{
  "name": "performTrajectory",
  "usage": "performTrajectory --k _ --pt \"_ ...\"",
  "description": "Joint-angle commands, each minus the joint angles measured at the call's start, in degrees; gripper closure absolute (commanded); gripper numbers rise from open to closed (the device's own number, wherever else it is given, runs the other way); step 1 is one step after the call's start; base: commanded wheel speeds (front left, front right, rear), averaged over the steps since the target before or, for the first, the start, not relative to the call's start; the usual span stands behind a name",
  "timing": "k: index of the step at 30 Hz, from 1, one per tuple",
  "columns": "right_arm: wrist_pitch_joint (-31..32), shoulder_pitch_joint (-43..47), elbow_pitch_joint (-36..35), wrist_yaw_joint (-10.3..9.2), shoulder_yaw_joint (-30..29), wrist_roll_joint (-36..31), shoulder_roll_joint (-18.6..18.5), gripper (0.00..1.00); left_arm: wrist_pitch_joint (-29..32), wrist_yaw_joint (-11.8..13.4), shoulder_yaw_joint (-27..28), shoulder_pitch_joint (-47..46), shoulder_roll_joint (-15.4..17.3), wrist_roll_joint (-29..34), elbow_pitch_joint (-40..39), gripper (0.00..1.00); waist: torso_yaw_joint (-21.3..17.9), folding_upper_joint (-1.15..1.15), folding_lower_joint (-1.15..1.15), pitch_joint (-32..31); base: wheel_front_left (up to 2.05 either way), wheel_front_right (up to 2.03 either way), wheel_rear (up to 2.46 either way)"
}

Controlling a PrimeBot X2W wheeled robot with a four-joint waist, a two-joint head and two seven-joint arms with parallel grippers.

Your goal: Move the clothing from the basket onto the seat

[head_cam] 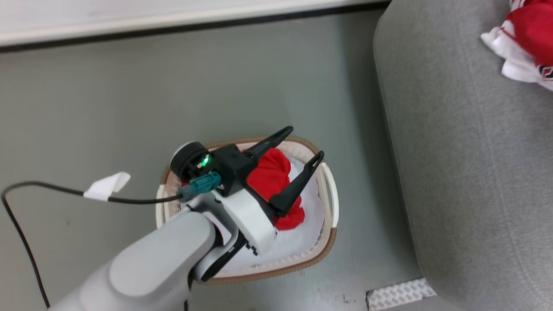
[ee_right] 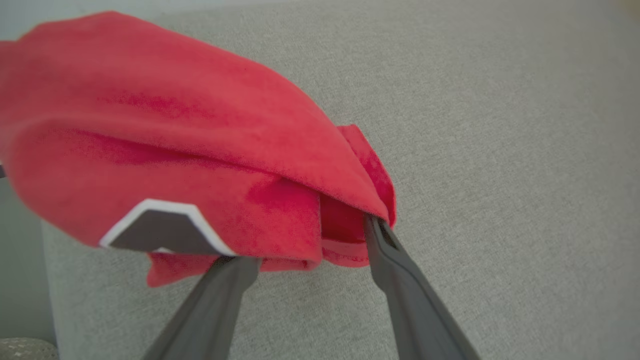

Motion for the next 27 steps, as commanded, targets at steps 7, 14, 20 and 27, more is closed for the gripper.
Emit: performTrajectory --k 7,14,20,27 --pt "10.4 2.9 -0.8 -0.12 4.2 3.2 -0.8 0.00 -2.1 -0.1 -0.1 3.4 -1.0 -2.3 2.3 0.00 -1.0 0.00 0.00 -7.7 0.00 0.00 0.00" --pt "12.8 7.1 -6.8 -0.12 7.8 5.2 -2.5 0.00 -3.8 0.2 0.3 6.6 -2.0 -4.5 4.2 0.00 -1.4 0.00 0.00 -14.3 0.00 0.00 0.00" --pt "8.6 11.8 -16.2 -0.12 9.1 7.1 -4.5 0.00 -5.6 1.3 2.5 10.1 -1.9 -6.3 5.0 0.00 -1.1 0.00 0.00 -20.1 0.00 0.00 0.00" --pt "1.1 16.9 -27.7 -0.12 8.7 7.3 -4.7 0.00 -6.4 2.7 6.0 13.8 -1.1 -7.8 4.6 0.00 0.6 0.00 0.00 -25.3 0.00 0.00 0.00"
